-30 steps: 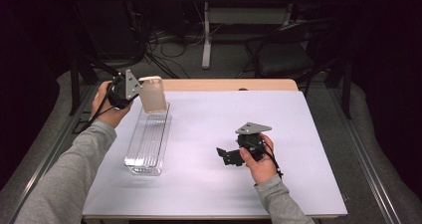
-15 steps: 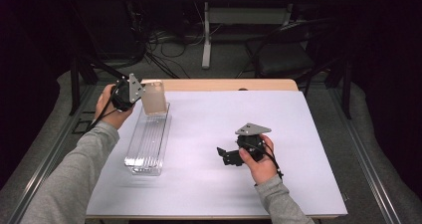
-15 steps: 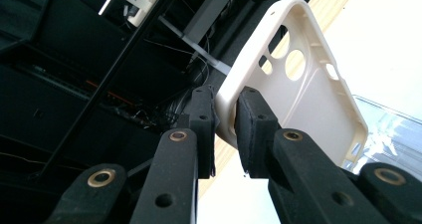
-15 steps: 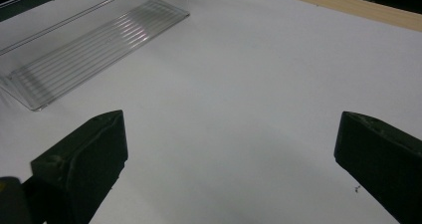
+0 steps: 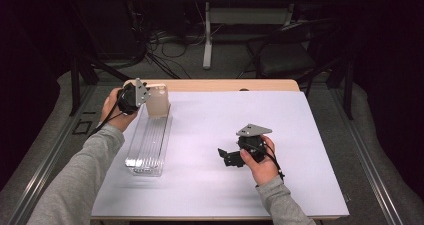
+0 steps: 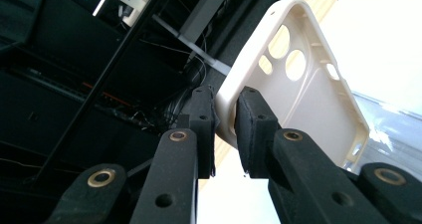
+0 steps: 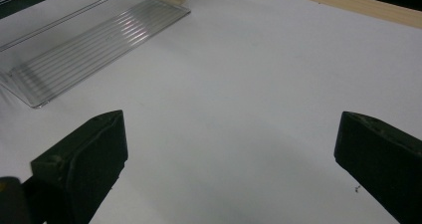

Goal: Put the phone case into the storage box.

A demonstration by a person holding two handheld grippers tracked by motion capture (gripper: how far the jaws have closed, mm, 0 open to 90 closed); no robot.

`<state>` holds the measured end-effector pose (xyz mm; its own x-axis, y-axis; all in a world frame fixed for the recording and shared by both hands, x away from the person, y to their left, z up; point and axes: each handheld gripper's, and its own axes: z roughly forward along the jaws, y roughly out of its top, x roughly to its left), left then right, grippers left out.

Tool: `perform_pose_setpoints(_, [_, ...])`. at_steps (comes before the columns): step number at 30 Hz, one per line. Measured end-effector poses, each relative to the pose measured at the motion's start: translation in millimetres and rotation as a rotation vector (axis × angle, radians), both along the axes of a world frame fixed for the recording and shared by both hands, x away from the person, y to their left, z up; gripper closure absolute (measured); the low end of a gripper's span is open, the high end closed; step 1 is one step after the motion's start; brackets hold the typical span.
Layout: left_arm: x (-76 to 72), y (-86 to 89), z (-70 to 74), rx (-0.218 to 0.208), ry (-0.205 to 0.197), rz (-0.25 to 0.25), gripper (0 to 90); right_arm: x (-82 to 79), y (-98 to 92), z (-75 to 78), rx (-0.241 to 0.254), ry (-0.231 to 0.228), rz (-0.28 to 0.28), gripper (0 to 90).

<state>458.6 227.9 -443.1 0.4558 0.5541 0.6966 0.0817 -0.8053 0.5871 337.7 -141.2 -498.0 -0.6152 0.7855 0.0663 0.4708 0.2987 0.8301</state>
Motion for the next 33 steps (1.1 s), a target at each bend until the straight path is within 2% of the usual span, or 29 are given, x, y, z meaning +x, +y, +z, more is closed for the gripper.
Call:
perform_pose_setpoints(13, [2.5,0.0,-5.3,0.016,-0.011,-0.015,79.2,0.2,0.6,-1.2,-0.007,0.001,0.004,0.4])
perform_pose_setpoints(19, [5.5,3.0,-6.7,0.040,-0.020,-0.027,79.1,0.2,0.8,-1.6,-0.009,0.006,0.003,0.3])
perform_pose_setpoints(21, [6.8,4.6,-7.0,0.061,-0.028,-0.038,79.1,0.2,0.9,-1.7,-0.010,0.006,0.002,0.3])
perform_pose_setpoints(33, [17.2,16.4,-9.6,0.047,-0.018,-0.041,78.8,0.6,2.0,-3.3,-0.016,0.007,0.005,0.3])
